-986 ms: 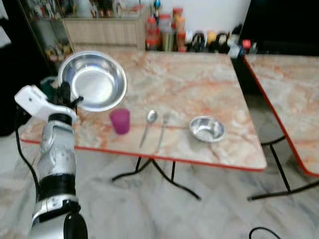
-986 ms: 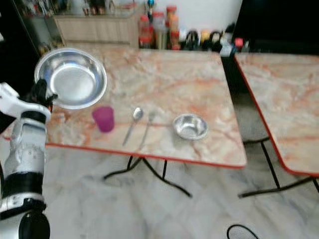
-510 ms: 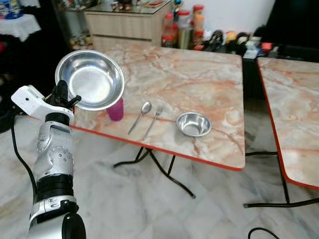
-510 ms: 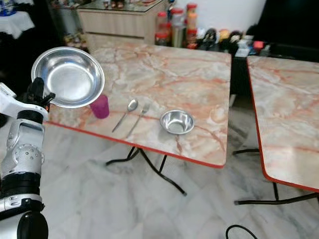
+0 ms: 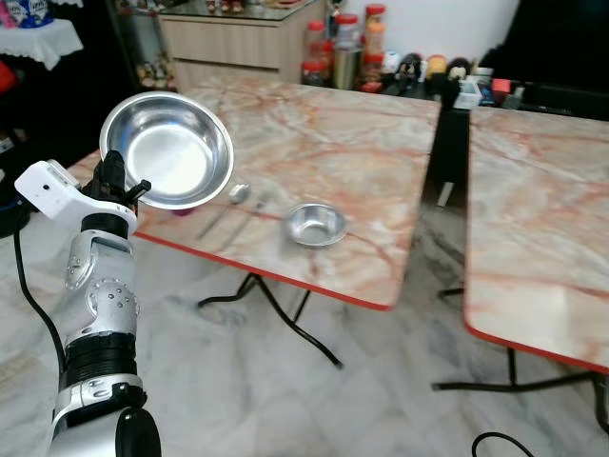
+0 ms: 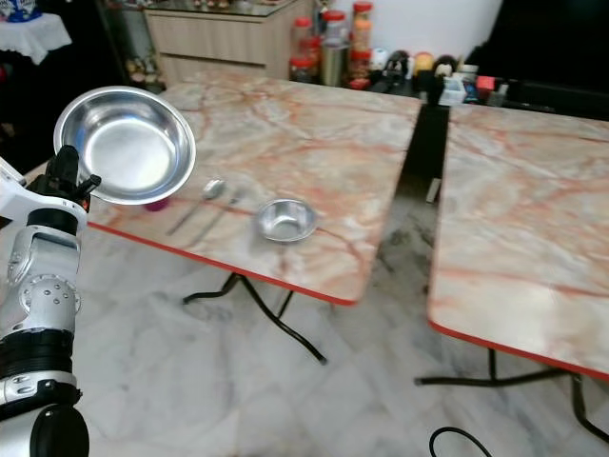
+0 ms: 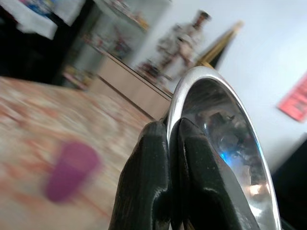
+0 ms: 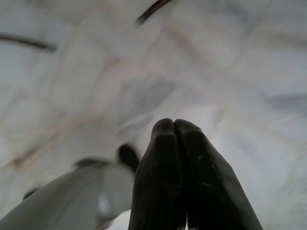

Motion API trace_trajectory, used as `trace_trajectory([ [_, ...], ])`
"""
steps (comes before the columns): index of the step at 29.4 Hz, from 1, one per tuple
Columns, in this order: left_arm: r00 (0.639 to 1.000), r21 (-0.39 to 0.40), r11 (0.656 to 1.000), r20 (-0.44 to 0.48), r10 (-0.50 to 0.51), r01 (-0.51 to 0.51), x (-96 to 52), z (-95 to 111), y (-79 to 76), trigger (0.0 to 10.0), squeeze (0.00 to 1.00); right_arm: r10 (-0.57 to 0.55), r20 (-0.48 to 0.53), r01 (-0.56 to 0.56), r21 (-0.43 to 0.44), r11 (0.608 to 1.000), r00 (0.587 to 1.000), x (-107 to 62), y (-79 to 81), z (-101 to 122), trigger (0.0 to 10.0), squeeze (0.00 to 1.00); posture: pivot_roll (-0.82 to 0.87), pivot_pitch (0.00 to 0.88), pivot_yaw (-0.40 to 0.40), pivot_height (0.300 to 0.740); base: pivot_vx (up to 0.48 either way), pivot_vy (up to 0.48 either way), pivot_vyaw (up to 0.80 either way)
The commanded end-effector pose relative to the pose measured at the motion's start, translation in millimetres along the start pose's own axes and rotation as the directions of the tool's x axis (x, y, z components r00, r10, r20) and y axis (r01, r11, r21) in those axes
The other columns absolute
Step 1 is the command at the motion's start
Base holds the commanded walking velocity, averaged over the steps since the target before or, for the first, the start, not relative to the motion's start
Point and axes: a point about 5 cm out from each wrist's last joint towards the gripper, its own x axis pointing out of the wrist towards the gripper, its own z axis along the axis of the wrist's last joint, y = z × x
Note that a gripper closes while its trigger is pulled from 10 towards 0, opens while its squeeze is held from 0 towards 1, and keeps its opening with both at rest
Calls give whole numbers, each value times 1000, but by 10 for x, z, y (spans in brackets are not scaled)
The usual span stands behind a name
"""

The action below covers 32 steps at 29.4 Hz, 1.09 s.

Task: Setting the table

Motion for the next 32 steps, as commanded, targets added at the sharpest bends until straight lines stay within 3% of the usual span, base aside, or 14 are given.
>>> trace_trajectory([
  [1,999,21,1000,42,-10,9,31,146,2,10000,0,0,4,0,16,1000,1000,4,18,5,10000,0,-26,75,-1,740,0,-345,0],
  [7,999,21,1000,41,-13,12,28,144,-1,10000,0,-1,14,0,16,1000,1000,10,15,34,10000,0,-33,65,-3,740,0,-347,0],
  [11,999,20,1000,37,-15,15,31,128,-11,10000,0,2,16,-2,10,1000,1000,16,26,47,10000,0,-36,59,-3,740,0,-349,-716],
  [32,999,14,999,12,-33,33,34,71,-62,10000,0,11,58,-12,11,1000,998,26,61,112,10000,0,-42,61,-8,740,0,-349,0],
])
